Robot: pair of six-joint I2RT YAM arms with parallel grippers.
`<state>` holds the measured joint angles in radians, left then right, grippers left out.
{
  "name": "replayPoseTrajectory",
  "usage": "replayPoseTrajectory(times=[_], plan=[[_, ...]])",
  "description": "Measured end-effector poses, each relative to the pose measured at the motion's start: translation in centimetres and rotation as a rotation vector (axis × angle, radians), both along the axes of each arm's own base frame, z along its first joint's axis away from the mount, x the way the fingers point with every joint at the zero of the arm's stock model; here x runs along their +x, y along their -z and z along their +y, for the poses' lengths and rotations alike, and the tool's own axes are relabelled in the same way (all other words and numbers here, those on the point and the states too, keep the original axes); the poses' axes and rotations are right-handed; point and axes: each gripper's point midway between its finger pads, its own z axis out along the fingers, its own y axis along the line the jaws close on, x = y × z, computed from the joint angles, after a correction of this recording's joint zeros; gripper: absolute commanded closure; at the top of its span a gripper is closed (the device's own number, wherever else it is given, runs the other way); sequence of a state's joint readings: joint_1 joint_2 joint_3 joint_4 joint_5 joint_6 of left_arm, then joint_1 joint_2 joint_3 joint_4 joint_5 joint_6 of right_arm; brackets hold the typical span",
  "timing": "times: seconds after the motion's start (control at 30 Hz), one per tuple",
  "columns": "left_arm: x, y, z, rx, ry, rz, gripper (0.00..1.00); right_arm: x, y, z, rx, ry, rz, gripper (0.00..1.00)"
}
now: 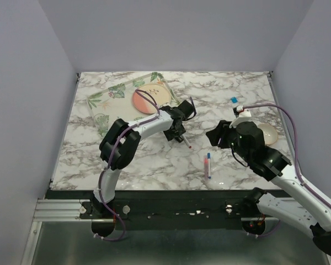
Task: Insert the pens into the pen caps
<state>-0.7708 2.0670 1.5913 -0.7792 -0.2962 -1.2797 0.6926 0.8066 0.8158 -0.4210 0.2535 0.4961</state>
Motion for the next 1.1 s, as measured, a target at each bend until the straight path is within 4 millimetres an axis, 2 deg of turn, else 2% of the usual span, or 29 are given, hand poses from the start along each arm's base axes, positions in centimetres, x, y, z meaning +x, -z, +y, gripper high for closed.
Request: replayPoseTrajectory(times=[0.23, 0.43, 0.53, 0.57, 0.63, 0.73, 0.77, 0.83, 0.97, 1.1], plan=[[0.4, 0.9, 0.5, 0.024, -0.026, 0.028, 0.46, -0.1, 0.4, -0.6, -0.009, 0.019, -0.005, 0.44], [0.4, 1.5, 0.6, 0.041, -0.025, 0.037, 0.53, -0.2, 0.6, -0.7, -0.01, 0.021, -0.004, 0.44], [0.3, 1.6, 0.7, 0.047, -0.022, 0.039, 0.61, -0.2, 0.6, -0.7, -0.01, 0.021, -0.004, 0.44], [0.2, 1.6, 0.9, 0.05, -0.021, 0.039, 0.67, -0.2, 0.6, -0.7, -0.01, 0.021, -0.004, 0.44], [0.1, 1.7, 1.0, 0.05, -0.016, 0.035, 0.72, -0.2, 0.6, -0.7, -0.01, 0.02, -0.003, 0.44], [0.0, 1.7, 1.1, 0.046, -0.01, 0.024, 0.85, -0.2, 0.8, -0.6, -0.013, 0.019, 0.002, 0.44], [-0.1, 1.7, 1.3, 0.044, -0.004, 0.018, 0.92, -0.1, 0.9, -0.5, -0.015, 0.018, 0.006, 0.43], [-0.4, 1.8, 1.5, 0.043, 0.01, 0.013, 0.98, -0.2, 1.0, -0.3, -0.012, 0.007, 0.015, 0.43], [-1.5, 1.8, 2.4, 0.045, 0.044, 0.01, 1.0, -0.3, 1.3, 0.6, 0.016, -0.022, 0.028, 0.43], [-3.4, 1.7, 4.3, 0.088, 0.084, 0.027, 1.0, -0.3, 1.7, 1.8, 0.05, -0.056, 0.057, 0.42]])
